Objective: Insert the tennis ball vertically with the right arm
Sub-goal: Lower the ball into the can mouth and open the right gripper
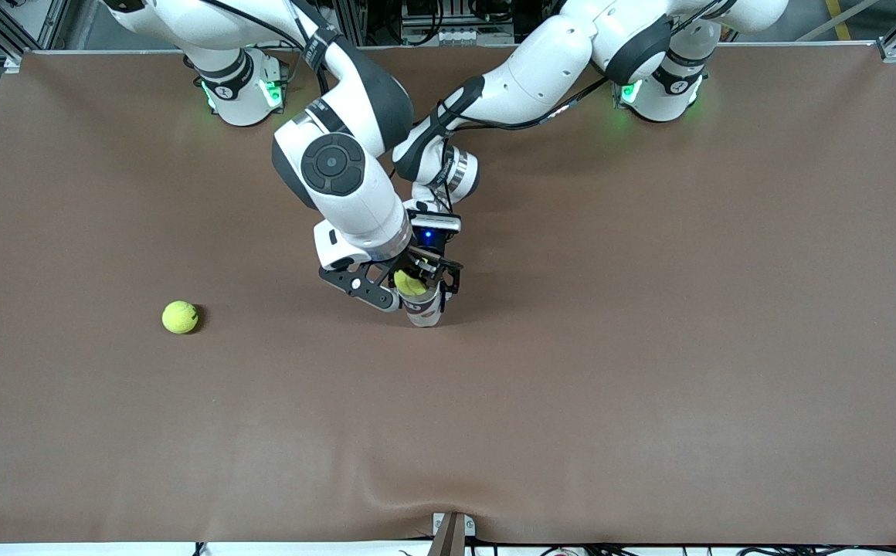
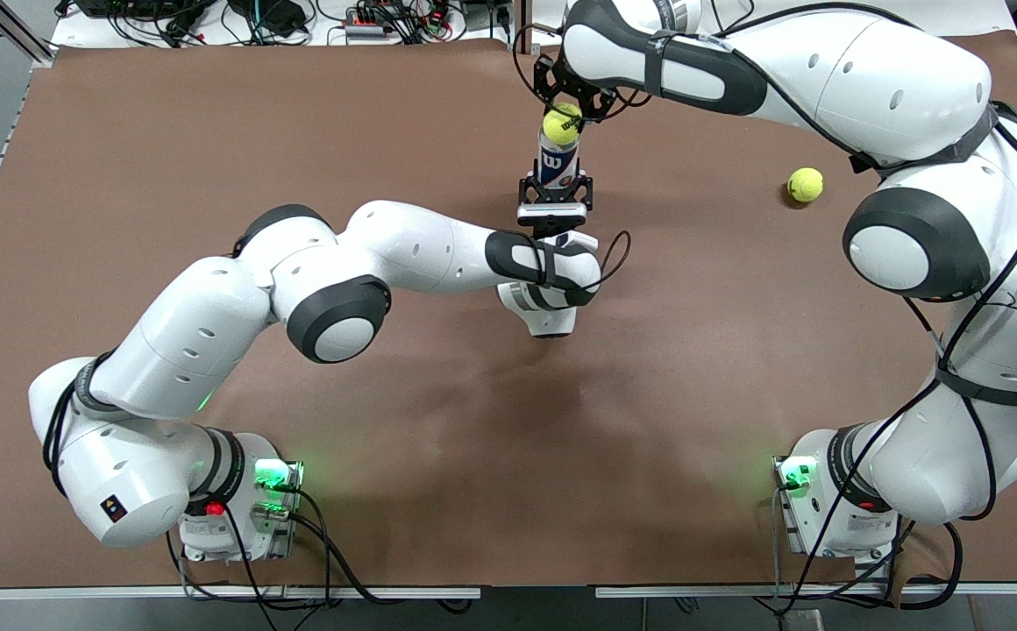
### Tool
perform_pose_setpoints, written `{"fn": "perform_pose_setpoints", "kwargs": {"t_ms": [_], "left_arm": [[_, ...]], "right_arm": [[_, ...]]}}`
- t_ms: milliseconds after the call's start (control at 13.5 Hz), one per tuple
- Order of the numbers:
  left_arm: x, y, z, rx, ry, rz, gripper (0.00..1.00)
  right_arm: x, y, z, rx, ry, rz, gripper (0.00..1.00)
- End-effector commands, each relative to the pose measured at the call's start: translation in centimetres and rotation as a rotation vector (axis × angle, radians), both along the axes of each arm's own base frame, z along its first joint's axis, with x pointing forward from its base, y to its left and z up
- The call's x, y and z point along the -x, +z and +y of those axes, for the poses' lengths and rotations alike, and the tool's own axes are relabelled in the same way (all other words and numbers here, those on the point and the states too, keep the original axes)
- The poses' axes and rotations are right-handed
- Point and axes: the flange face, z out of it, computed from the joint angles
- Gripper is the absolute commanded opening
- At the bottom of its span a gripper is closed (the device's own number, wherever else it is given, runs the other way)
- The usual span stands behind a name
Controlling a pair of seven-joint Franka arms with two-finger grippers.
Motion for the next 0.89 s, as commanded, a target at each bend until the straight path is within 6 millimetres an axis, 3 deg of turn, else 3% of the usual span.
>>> {"fn": "perform_pose_setpoints", "kwargs": {"t_ms": [0,74,222,296,370,444,518,814], "left_arm": [[-0.44,-0.82,-0.91,0.032,-0.024,-0.038,0.87],[-0.44,-0.82,-0.91,0.032,-0.024,-0.038,0.87],[-0.44,-0.82,-0.91,0.032,-0.024,-0.038,0.87],[-0.44,-0.82,-0.91,0.032,-0.024,-0.038,0.87],[-0.38,-0.99,-0.85,0.030,-0.025,-0.036,0.87],[-0.37,-0.99,-0.85,0.032,-0.025,-0.036,0.87],[-0.37,-0.99,-0.85,0.032,-0.025,-0.036,0.87],[-0.53,-0.99,-0.74,0.031,-0.023,-0.037,0.87]], "right_arm": [[-0.13,-0.20,0.01,0.009,-0.014,-0.006,0.08],[-0.13,-0.20,0.01,0.009,-0.014,-0.006,0.10],[-0.36,-0.53,-0.23,0.011,-0.019,-0.001,0.29],[-0.55,-0.53,-0.48,0.009,-0.024,0.000,0.42],[-0.69,-0.45,-0.64,0.006,-0.028,0.000,0.70],[-0.81,-0.34,-0.81,0.004,-0.033,0.000,0.82],[-0.87,-0.36,-0.92,0.006,-0.033,0.000,1.00],[-0.81,0.01,-0.81,0.001,-0.033,-0.003,1.00]]}}
